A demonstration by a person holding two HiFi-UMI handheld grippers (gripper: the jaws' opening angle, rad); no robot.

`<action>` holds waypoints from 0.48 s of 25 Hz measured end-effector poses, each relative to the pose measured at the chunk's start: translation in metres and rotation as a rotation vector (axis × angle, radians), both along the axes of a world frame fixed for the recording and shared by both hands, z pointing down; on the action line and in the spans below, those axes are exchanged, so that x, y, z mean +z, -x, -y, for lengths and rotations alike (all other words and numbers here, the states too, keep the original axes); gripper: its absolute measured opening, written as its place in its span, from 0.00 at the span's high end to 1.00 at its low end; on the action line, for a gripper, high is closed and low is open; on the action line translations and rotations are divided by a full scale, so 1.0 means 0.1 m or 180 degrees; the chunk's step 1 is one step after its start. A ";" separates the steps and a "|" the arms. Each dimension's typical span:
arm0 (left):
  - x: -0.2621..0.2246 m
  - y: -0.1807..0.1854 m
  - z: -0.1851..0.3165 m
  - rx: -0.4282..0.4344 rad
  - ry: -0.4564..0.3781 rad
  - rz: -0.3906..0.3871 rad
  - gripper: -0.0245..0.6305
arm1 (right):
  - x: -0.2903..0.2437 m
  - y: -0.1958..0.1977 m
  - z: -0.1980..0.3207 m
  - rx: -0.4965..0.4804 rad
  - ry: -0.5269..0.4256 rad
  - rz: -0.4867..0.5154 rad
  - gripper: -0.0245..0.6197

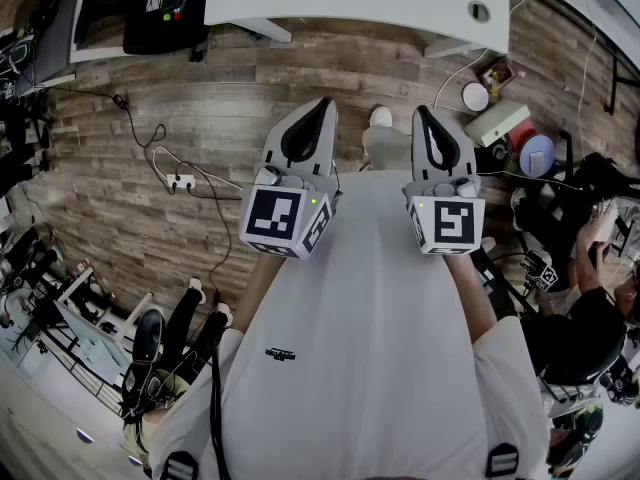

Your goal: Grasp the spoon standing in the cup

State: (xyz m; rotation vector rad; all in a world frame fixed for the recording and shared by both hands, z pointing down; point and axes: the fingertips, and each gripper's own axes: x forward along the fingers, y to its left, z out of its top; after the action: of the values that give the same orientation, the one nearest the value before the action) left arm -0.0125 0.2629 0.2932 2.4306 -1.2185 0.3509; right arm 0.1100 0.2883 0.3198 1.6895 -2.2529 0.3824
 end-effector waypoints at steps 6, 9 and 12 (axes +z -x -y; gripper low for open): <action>0.09 0.71 -0.34 -0.0133 0.0043 0.0192 0.95 | -0.05 0.45 -0.26 0.0068 0.0080 0.0080 0.96; 0.14 0.86 -0.41 -0.0150 0.0039 0.0235 0.95 | -0.02 0.53 -0.35 0.0099 0.0053 0.0155 0.96; 0.09 0.85 -0.44 -0.0185 -0.0017 0.0246 0.95 | 0.00 0.47 -0.39 0.0153 0.0027 0.0333 0.96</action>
State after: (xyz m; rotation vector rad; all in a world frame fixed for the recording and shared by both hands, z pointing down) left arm -0.0972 0.3074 0.3026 2.4005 -1.3212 0.4287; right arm 0.0626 0.3272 0.3197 1.7603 -2.2832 0.5018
